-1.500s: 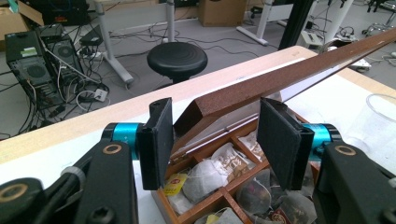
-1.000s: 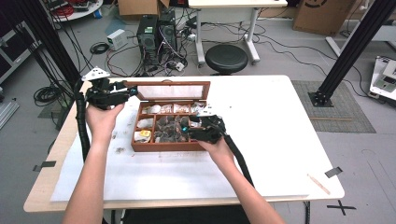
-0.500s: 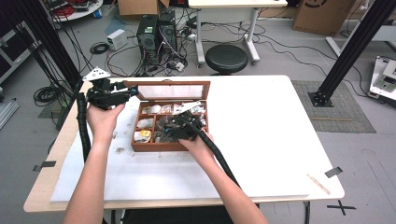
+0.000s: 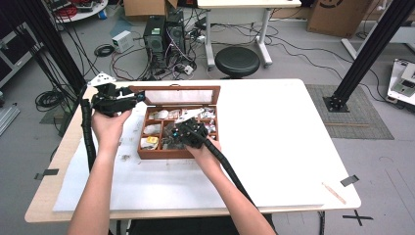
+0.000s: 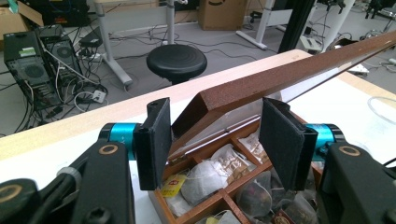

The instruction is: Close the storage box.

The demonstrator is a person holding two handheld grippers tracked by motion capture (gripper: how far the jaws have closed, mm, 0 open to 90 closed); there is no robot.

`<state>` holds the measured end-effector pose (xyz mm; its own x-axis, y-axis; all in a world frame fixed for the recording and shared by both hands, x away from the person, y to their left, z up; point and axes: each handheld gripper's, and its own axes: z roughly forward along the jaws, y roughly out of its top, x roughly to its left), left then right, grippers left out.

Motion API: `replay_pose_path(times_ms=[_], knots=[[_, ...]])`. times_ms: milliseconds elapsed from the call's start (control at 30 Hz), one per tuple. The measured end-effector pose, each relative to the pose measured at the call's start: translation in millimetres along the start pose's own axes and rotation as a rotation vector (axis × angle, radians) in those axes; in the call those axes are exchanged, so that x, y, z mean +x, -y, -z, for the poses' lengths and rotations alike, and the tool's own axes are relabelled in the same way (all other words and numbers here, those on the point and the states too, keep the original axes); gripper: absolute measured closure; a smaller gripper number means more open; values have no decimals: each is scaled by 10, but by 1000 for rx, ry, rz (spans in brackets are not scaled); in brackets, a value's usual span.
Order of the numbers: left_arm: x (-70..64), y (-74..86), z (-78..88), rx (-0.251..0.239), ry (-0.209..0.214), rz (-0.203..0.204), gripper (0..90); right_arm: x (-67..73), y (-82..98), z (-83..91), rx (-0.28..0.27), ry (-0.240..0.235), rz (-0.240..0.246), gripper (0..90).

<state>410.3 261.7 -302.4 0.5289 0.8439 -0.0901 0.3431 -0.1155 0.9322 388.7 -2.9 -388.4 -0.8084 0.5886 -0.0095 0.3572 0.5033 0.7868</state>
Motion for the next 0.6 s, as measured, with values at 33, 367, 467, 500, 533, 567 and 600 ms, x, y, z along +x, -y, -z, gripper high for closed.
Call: replay_pose_path(times_ms=[33, 367, 467, 500, 533, 567, 600], knots=[[0, 0, -1, 0, 0, -1, 443, 0, 0, 0, 0, 0, 0, 900], [10, 10, -41, 11, -6, 6, 443, -26, -55, 268, -108, -61, -19, 900], [7, 9, -51, 7, -12, 9, 443, -56, -71, 398, -137, -75, -17, 900], [9, 10, -54, 5, -13, 9, 443, -91, -73, 492, -157, -78, -18, 900], [11, 10, -55, 4, -12, 12, 443, -91, -73, 492, -157, -78, -18, 900], [12, 9, -55, 4, -11, 12, 442, -110, -70, 522, -163, -82, -20, 900], [14, 8, -55, 5, -11, 13, 442, -130, -68, 566, -170, -84, -22, 900]])
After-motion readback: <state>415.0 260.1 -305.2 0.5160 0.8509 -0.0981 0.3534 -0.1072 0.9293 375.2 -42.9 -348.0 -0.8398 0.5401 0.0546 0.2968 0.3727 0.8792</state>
